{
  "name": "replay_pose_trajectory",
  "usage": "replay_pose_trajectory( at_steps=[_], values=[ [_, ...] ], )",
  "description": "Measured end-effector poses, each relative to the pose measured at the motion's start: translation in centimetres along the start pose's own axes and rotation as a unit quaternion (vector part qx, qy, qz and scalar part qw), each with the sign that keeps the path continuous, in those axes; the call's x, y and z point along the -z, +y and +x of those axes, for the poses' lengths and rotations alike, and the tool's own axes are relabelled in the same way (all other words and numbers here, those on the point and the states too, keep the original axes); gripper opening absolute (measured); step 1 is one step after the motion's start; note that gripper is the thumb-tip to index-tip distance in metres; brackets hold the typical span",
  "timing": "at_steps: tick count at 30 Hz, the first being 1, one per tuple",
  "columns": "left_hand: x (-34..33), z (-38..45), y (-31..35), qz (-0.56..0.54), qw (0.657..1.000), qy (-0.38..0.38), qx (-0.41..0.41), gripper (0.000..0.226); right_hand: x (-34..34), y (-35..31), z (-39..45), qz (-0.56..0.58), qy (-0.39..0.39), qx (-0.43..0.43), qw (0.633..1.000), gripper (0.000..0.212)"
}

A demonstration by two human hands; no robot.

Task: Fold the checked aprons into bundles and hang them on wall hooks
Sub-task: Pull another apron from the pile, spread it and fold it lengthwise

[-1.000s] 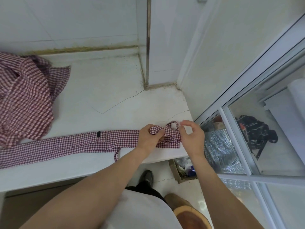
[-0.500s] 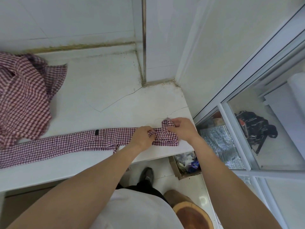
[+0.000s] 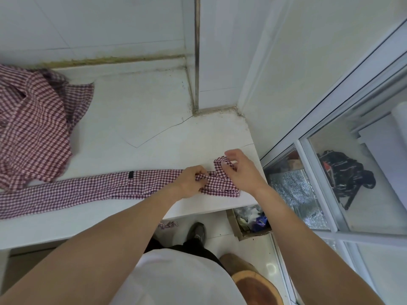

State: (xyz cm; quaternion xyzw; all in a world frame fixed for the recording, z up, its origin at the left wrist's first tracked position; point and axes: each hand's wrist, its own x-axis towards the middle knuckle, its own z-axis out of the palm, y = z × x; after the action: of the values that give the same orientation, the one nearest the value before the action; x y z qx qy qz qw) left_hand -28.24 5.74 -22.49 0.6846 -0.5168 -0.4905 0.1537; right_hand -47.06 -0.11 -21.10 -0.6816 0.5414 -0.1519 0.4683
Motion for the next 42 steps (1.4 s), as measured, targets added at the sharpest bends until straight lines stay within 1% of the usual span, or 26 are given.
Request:
replay_pose_trajectory(
  at_steps=[1, 2, 5, 9, 11, 12, 14, 15, 18, 19, 21, 22, 23, 25, 26, 28, 29, 30, 32, 33, 34, 36, 38, 40, 42],
  values=[
    [0.2, -0.2, 0.0, -0.016, 1.000, 0.002, -0.007, 0.011, -0.2, 0.0, 0.1, -0.019, -0.015, 0.013, 1.000, 0.025],
    [0.4, -0.3, 0.0, -0.026, 1.000, 0.007, -0.015, 0.012, -0.3, -0.2, 0.2, -0.039, -0.037, 0.020, 0.998, 0.022],
    [0.8, -0.7, 0.0, -0.045, 0.997, 0.041, -0.043, 0.015, -0.5, -0.7, 0.2, -0.074, -0.103, 0.016, 0.992, 0.027],
    [0.9, -0.7, -0.2, -0.093, 0.990, 0.103, -0.036, 0.011, -0.4, -0.9, 0.0, -0.068, -0.169, 0.005, 0.983, 0.039],
    [0.9, -0.7, -0.1, -0.092, 0.990, 0.105, -0.026, 0.008, -0.8, -0.5, 0.2, -0.115, -0.179, 0.017, 0.977, 0.043],
    [0.8, -0.6, 0.0, -0.088, 0.991, 0.095, -0.017, 0.007, -1.0, -0.4, 0.2, -0.135, -0.175, 0.024, 0.975, 0.040],
    [0.7, -0.6, 0.4, -0.096, 0.993, 0.071, 0.005, 0.006, -1.3, -0.3, 0.2, -0.132, -0.157, 0.032, 0.978, 0.026],
    [0.8, -0.6, 0.6, -0.106, 0.992, 0.062, 0.015, 0.007, -1.4, -0.2, 0.2, -0.117, -0.151, 0.029, 0.981, 0.023],
    [1.1, -0.6, 0.9, -0.145, 0.989, 0.025, 0.036, 0.020, -1.7, 0.7, 0.0, -0.066, -0.133, 0.005, 0.989, 0.024],
    [1.2, -0.5, 0.9, -0.144, 0.989, 0.015, 0.043, 0.023, -1.6, 0.8, -0.2, -0.055, -0.127, -0.001, 0.990, 0.029],
    [1.3, -0.2, 0.8, -0.133, 0.989, 0.002, 0.064, 0.025, -1.4, 1.3, -0.6, -0.044, -0.112, -0.012, 0.993, 0.050],
    [1.2, -0.1, 0.9, -0.128, 0.989, -0.005, 0.077, 0.024, -1.2, 1.6, -0.8, -0.050, -0.095, -0.004, 0.994, 0.053],
    [1.2, 0.1, 0.9, -0.118, 0.989, -0.012, 0.088, 0.024, -0.9, 1.8, -1.2, -0.060, -0.071, 0.017, 0.996, 0.050],
    [1.2, 0.4, 1.1, -0.068, 0.993, -0.027, 0.095, 0.024, -0.7, 2.6, -2.3, -0.099, -0.012, 0.089, 0.991, 0.038],
    [1.2, 0.4, 1.3, -0.026, 0.995, -0.038, 0.089, 0.024, -0.9, 3.1, -2.9, -0.116, 0.015, 0.126, 0.985, 0.040],
    [1.3, 0.5, 1.5, 0.083, 0.992, -0.075, 0.064, 0.027, -1.8, 4.8, -4.1, -0.137, 0.052, 0.177, 0.973, 0.050],
    [1.2, 0.6, 1.5, 0.132, 0.985, -0.102, 0.048, 0.030, -2.5, 5.9, -4.6, -0.140, 0.074, 0.195, 0.968, 0.049],
    [1.1, 0.6, 1.4, 0.164, 0.978, -0.127, 0.034, 0.032, -3.1, 6.8, -5.1, -0.147, 0.096, 0.213, 0.961, 0.044],
    [0.8, 0.4, 1.1, 0.183, 0.970, -0.158, 0.020, 0.032, -4.1, 8.2, -5.9, -0.168, 0.136, 0.238, 0.947, 0.031],
    [0.7, 0.2, 0.9, 0.170, 0.972, -0.162, 0.016, 0.028, -4.3, 8.6, -6.3, -0.175, 0.150, 0.245, 0.942, 0.029],
    [0.5, 0.0, 0.7, 0.152, 0.976, -0.157, 0.009, 0.025, -4.4, 8.6, -6.5, -0.176, 0.160, 0.243, 0.941, 0.029],
    [-0.1, -0.4, 0.4, 0.145, 0.982, -0.122, -0.008, 0.030, -4.5, 8.1, -6.6, -0.155, 0.184, 0.222, 0.945, 0.031],
    [-0.5, -0.6, -0.3, 0.196, 0.978, -0.061, -0.044, 0.031, -4.7, 7.0, -6.5, -0.127, 0.210, 0.180, 0.953, 0.032],
    [-0.9, -0.7, -1.0, 0.265, 0.961, -0.018, -0.070, 0.031, -5.1, 5.9, -6.5, -0.104, 0.224, 0.111, 0.963, 0.028],
    [-0.9, -0.6, -1.7, 0.301, 0.951, 0.022, -0.069, 0.029, -5.2, 4.9, -6.7, -0.086, 0.212, 0.029, 0.973, 0.025]
  ],
)
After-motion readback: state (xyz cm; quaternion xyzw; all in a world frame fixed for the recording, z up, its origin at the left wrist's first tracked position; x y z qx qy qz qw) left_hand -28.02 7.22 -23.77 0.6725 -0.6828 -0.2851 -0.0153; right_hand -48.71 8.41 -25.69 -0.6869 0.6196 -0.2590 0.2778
